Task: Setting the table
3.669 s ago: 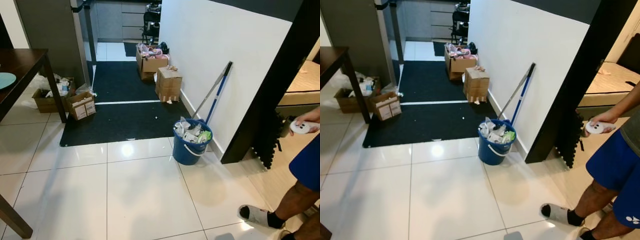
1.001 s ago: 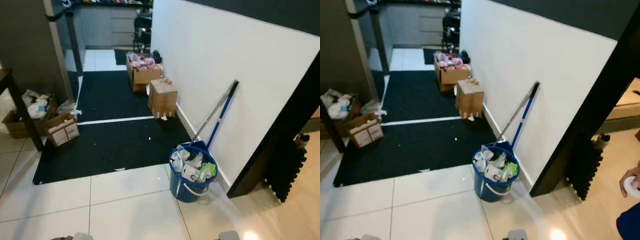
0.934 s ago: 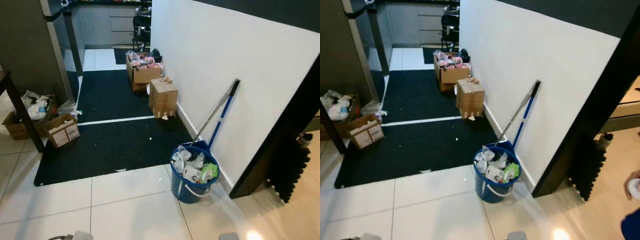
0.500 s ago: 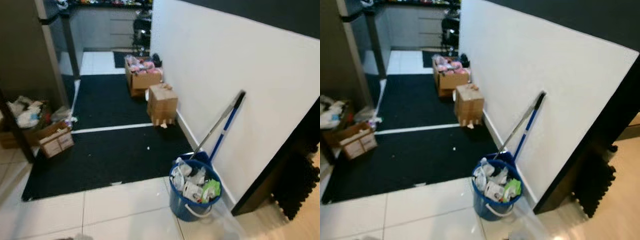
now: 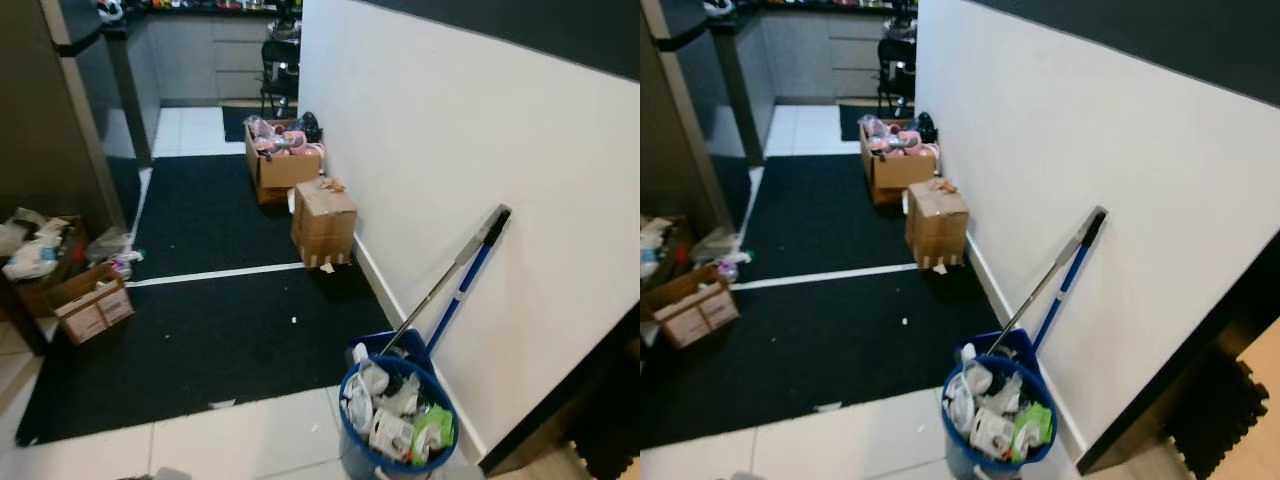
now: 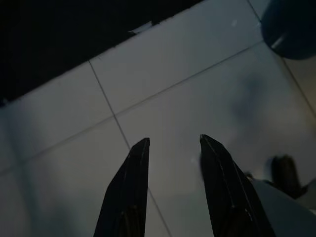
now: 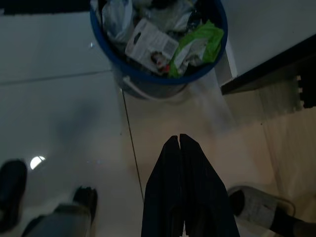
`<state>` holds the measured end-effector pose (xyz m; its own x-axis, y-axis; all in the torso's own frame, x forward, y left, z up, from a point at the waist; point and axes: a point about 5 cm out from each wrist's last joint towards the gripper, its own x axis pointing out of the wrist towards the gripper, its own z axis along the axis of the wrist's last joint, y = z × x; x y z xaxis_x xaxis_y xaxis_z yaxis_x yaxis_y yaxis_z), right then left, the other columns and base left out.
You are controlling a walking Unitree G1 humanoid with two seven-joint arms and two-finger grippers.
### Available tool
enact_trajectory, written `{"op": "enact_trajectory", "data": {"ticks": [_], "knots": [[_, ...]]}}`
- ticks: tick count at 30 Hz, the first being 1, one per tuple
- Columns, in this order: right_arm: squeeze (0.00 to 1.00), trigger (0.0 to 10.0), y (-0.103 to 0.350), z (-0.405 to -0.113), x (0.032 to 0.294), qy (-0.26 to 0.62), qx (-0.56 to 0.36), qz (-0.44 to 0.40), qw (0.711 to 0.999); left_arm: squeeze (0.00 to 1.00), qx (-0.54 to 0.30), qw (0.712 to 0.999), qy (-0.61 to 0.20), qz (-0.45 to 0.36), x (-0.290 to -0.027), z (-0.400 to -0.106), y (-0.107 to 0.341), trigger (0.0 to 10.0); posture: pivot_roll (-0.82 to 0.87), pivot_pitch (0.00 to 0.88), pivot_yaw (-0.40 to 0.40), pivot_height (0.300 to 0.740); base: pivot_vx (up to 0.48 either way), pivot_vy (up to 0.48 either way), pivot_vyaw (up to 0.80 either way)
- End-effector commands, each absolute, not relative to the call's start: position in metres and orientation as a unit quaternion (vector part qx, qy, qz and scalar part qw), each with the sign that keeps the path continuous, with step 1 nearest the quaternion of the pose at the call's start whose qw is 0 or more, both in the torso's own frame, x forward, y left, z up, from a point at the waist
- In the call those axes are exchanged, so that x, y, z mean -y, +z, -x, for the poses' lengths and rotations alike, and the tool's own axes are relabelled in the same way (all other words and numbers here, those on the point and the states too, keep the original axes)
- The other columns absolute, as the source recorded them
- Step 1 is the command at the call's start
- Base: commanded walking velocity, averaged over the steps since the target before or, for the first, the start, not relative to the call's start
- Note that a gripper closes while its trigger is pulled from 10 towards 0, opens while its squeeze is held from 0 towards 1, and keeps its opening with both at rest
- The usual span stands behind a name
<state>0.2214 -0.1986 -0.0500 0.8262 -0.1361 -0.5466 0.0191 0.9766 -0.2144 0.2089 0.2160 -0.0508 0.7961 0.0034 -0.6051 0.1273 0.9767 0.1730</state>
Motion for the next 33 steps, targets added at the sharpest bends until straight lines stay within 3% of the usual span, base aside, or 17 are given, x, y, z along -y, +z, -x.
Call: {"op": "enact_trajectory", "data": {"ticks": [1,11,33], "knots": [[0.00,10.0,-0.0580,-0.2080,0.2051,-0.049,-0.315,0.103,0.942,0.00,-0.333,0.937,-0.039,-0.099,-0.2106,-0.2012,-0.0574,10.0,0.02,0.082,-0.001,0.740,0.412,0.000,0.00],[0.00,10.0,-0.0579,-0.2082,0.2042,-0.044,-0.314,0.108,0.942,0.00,-0.339,0.936,-0.032,-0.094,-0.2107,-0.2001,-0.0587,10.0,0.02,0.077,0.000,0.740,0.382,0.000,0.00],[0.00,10.0,-0.0568,-0.2096,0.2038,-0.033,-0.311,0.125,0.942,0.00,-0.346,0.934,-0.029,-0.088,-0.2106,-0.1979,-0.0612,10.0,0.02,0.078,-0.001,0.740,0.000,0.000,0.00]]}}
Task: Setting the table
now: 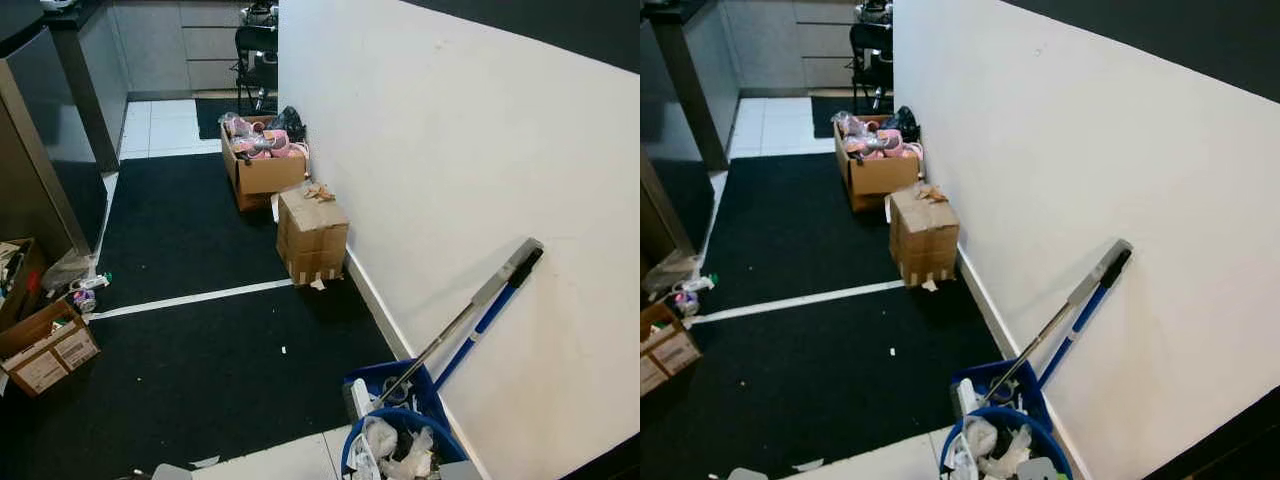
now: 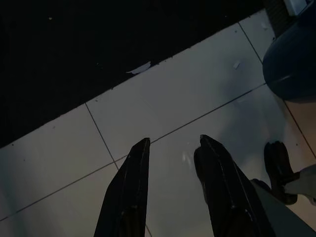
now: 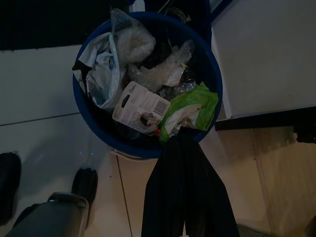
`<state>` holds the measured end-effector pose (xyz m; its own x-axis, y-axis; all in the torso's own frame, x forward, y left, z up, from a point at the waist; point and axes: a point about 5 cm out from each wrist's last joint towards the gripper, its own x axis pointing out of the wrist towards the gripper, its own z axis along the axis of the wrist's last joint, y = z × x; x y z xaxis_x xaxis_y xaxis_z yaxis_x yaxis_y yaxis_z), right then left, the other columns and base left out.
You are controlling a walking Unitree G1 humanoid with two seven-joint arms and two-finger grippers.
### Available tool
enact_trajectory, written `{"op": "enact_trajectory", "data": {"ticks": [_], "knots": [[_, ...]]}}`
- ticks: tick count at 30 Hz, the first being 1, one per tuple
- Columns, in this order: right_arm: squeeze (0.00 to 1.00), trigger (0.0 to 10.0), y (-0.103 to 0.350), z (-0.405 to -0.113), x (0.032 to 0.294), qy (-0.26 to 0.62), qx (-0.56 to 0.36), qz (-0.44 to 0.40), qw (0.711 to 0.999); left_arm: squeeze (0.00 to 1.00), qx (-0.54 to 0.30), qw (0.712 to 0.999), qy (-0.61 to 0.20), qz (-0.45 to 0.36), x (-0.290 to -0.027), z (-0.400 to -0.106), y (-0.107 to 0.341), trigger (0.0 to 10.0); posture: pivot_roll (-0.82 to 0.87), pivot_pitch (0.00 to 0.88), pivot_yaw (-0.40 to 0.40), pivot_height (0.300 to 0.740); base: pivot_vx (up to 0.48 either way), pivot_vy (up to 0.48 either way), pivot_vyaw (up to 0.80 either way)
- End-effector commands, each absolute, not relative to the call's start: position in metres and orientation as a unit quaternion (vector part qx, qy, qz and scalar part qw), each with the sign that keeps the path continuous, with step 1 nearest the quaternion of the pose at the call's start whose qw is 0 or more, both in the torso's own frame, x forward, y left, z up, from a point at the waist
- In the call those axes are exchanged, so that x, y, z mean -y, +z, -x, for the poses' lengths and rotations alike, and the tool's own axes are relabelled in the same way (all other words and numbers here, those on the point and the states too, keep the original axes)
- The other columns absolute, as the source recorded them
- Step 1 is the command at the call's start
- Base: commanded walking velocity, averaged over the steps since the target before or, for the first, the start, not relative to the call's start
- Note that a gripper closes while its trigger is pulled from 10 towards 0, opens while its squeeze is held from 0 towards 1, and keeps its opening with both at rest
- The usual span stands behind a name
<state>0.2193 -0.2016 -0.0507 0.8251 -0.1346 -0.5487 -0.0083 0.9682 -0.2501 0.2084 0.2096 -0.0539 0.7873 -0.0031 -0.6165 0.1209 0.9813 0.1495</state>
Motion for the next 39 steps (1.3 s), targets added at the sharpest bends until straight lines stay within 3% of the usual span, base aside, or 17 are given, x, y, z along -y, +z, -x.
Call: {"op": "enact_trajectory", "data": {"ticks": [1,39], "knots": [[0.00,10.0,-0.0565,-0.2099,0.2035,-0.031,-0.309,0.125,0.942,0.00,-0.347,0.933,-0.029,-0.088,-0.2105,-0.1977,-0.0614,10.0,0.02,0.078,-0.001,0.740,0.000,0.000,0.00],[0.00,10.0,-0.0567,-0.2098,0.1998,-0.023,-0.304,0.134,0.943,0.00,-0.358,0.929,-0.028,-0.090,-0.2115,-0.1959,-0.0644,10.0,0.01,0.085,0.003,0.740,0.000,0.000,0.77]]}}
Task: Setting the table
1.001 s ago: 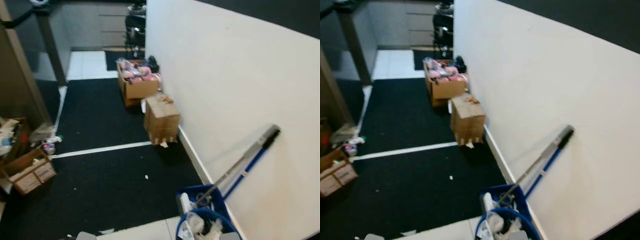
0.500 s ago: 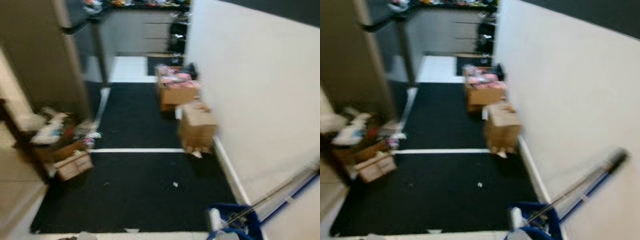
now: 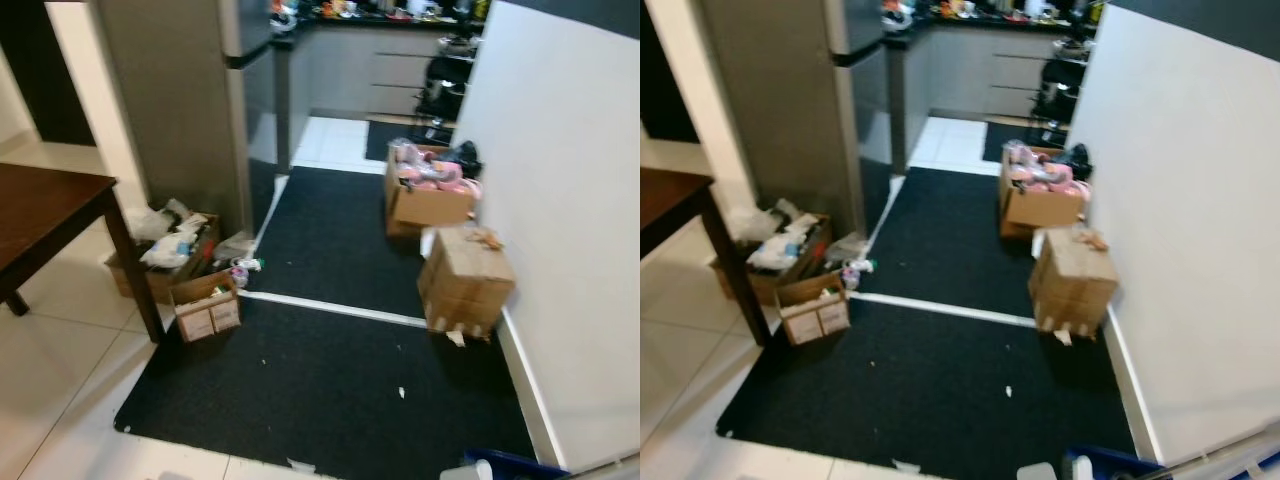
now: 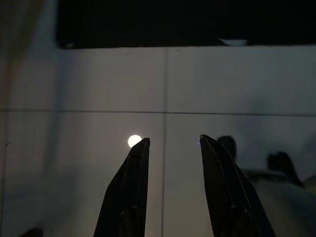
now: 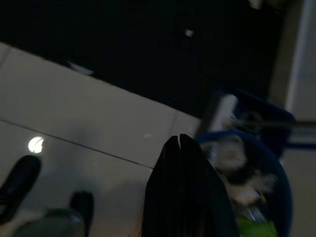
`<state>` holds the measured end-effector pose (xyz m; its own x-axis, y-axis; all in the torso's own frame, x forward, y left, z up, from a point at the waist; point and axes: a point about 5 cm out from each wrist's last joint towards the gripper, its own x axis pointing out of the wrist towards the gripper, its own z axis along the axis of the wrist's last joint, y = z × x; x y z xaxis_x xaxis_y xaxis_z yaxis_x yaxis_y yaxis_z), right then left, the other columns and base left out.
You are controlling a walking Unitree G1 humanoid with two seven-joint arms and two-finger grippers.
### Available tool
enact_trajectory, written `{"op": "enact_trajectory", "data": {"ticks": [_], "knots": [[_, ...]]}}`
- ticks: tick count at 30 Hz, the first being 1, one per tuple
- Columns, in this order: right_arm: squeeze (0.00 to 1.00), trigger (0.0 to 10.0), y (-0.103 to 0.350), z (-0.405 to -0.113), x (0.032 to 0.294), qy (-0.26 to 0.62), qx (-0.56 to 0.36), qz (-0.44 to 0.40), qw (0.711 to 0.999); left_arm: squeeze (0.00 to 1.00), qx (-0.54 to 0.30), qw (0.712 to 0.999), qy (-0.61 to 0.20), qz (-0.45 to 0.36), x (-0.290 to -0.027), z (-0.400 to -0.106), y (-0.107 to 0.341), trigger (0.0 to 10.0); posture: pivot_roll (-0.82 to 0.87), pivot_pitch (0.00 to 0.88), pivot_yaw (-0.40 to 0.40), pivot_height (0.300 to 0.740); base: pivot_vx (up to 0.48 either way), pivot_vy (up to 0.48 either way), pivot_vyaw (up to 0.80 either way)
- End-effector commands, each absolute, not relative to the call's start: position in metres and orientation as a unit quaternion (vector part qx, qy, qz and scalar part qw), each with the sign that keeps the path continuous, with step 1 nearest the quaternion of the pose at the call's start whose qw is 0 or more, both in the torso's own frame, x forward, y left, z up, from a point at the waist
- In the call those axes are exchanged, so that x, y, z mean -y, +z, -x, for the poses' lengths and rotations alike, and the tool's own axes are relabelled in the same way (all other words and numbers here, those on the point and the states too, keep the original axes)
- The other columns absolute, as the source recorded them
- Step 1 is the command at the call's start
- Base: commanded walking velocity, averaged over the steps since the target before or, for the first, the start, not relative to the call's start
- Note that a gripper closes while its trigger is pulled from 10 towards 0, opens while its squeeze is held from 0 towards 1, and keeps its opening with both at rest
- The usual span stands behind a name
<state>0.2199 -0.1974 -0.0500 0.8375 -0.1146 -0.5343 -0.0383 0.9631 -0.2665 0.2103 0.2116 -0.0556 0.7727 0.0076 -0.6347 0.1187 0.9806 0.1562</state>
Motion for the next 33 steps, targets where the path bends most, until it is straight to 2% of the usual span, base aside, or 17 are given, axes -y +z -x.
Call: {"op": "enact_trajectory", "data": {"ticks": [1,33], "knots": [[0.00,10.0,-0.0566,-0.2098,0.1997,-0.023,-0.304,0.134,0.943,0.00,-0.358,0.929,-0.028,-0.089,-0.2116,-0.1960,-0.0644,10.0,0.01,0.085,0.003,0.740,0.000,0.000,0.80],[0.00,10.0,-0.0542,-0.2132,0.2003,-0.025,-0.297,0.136,0.945,0.00,-0.338,0.938,-0.020,-0.075,-0.2091,-0.2057,-0.0585,10.0,0.01,0.081,0.004,0.740,0.000,0.000,0.80]]}}
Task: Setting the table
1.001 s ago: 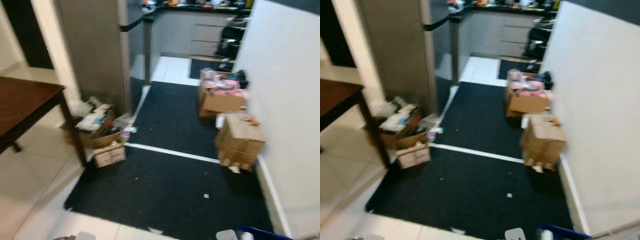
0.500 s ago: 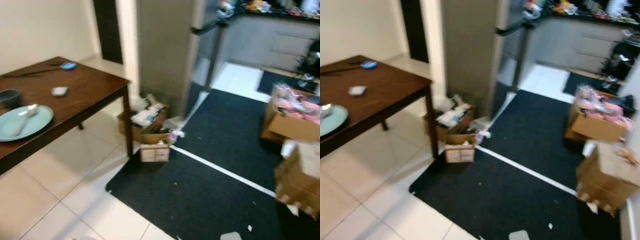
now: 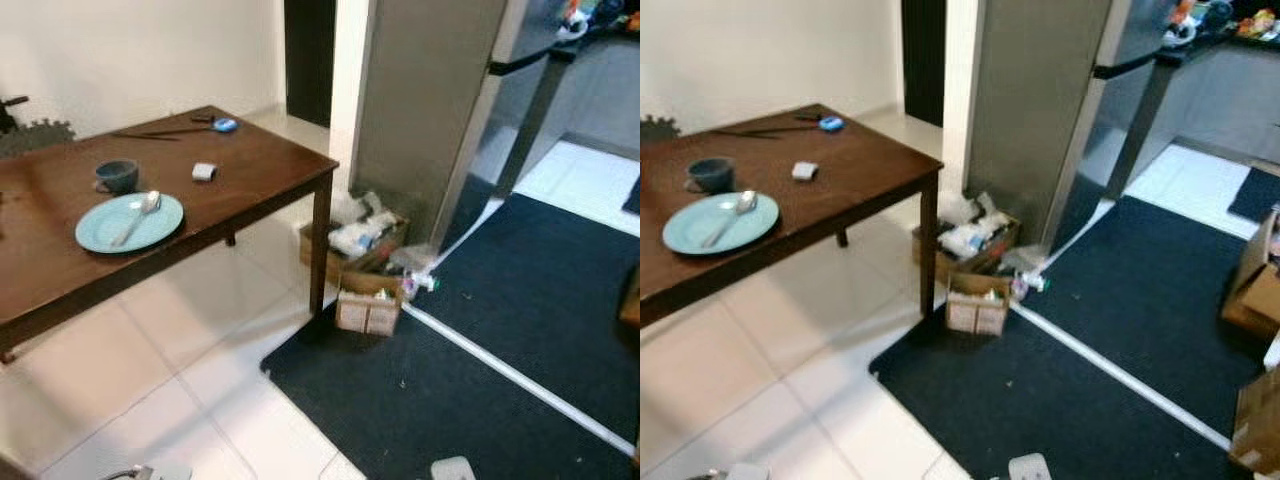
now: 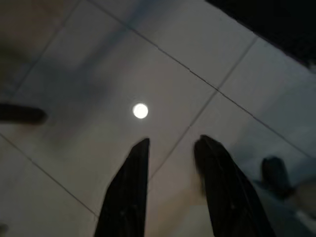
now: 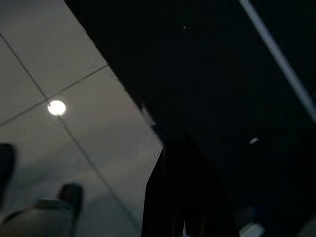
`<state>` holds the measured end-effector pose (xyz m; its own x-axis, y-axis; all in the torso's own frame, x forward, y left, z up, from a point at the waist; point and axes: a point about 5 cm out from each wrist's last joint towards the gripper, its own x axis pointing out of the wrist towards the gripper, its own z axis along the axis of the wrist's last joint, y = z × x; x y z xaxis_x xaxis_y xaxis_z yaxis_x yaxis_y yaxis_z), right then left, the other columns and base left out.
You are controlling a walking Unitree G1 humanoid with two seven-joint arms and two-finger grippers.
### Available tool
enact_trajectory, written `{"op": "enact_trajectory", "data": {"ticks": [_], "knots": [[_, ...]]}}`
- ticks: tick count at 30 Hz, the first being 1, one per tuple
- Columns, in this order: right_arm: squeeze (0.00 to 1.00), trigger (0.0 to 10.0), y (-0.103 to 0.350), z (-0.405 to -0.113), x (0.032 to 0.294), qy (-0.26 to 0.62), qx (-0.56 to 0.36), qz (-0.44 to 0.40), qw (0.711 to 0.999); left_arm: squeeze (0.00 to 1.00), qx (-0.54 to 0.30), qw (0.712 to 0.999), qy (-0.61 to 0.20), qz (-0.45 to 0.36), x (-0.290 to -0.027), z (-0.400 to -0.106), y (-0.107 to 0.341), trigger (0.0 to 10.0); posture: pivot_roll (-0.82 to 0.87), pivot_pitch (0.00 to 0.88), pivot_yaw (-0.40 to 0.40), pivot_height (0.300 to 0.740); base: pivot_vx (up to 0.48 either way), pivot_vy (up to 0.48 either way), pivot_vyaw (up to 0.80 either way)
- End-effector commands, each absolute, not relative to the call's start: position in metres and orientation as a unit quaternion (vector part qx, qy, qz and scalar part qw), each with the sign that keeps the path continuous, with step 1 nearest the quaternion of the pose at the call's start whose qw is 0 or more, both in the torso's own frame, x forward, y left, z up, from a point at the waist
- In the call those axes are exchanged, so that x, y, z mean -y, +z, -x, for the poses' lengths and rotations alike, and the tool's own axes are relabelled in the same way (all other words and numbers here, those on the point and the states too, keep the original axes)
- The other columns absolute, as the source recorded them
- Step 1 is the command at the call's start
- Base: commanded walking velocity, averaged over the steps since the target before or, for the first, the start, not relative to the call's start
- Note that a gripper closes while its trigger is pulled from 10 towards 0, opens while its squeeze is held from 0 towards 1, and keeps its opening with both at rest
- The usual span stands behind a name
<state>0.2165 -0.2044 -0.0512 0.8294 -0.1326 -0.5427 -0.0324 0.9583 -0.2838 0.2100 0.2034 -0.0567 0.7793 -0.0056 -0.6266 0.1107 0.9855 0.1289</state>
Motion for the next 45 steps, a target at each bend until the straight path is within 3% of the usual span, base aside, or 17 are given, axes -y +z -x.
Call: {"op": "enact_trajectory", "data": {"ticks": [1,8,14,21,22,25,31,45], "knots": [[0.00,10.0,-0.054,-0.213,0.200,-0.025,-0.297,0.136,0.945,0.00,-0.338,0.938,-0.020,-0.075,-0.209,-0.206,-0.058,10.0,0.01,0.081,0.004,0.740,0.000,0.000,0.80],[0.00,10.0,-0.026,-0.246,0.200,-0.055,-0.212,0.106,0.970,0.00,-0.263,0.962,-0.008,-0.072,-0.205,-0.235,-0.034,10.0,0.01,0.081,0.008,0.740,0.000,0.000,0.57],[0.00,10.0,0.051,-0.302,0.209,-0.103,-0.038,0.047,0.993,0.00,-0.106,0.992,0.042,-0.056,-0.203,-0.284,0.035,10.0,0.01,0.077,0.005,0.740,0.000,0.000,0.00],[0.00,10.0,0.128,-0.330,0.202,-0.100,0.104,0.034,0.989,0.00,0.012,0.997,0.063,-0.043,-0.203,-0.315,0.104,10.0,0.01,0.068,0.002,0.740,0.000,0.000,0.00],[0.00,10.0,0.159,-0.336,0.193,-0.089,0.159,0.032,0.983,0.00,0.062,0.995,0.062,-0.050,-0.202,-0.323,0.135,10.0,0.01,0.065,0.003,0.740,0.000,0.000,0.00],[0.00,10.0,0.184,-0.337,0.182,-0.076,0.203,0.033,0.976,0.00,0.108,0.991,0.064,-0.053,-0.200,-0.327,0.163,10.0,0.01,0.064,0.005,0.740,0.000,0.000,0.00],[0.00,10.0,0.208,-0.330,0.166,-0.055,0.236,0.023,0.970,0.00,0.151,0.985,0.065,-0.052,-0.197,-0.327,0.199,10.0,0.01,0.065,0.011,0.740,0.071,0.000,0.00],[0.00,10.0,0.204,-0.324,0.162,-0.046,0.205,0.030,0.977,0.00,0.130,0.988,0.067,-0.053,-0.195,-0.324,0.199,10.0,0.01,0.066,0.015,0.740,0.456,0.000,0.00]]}}
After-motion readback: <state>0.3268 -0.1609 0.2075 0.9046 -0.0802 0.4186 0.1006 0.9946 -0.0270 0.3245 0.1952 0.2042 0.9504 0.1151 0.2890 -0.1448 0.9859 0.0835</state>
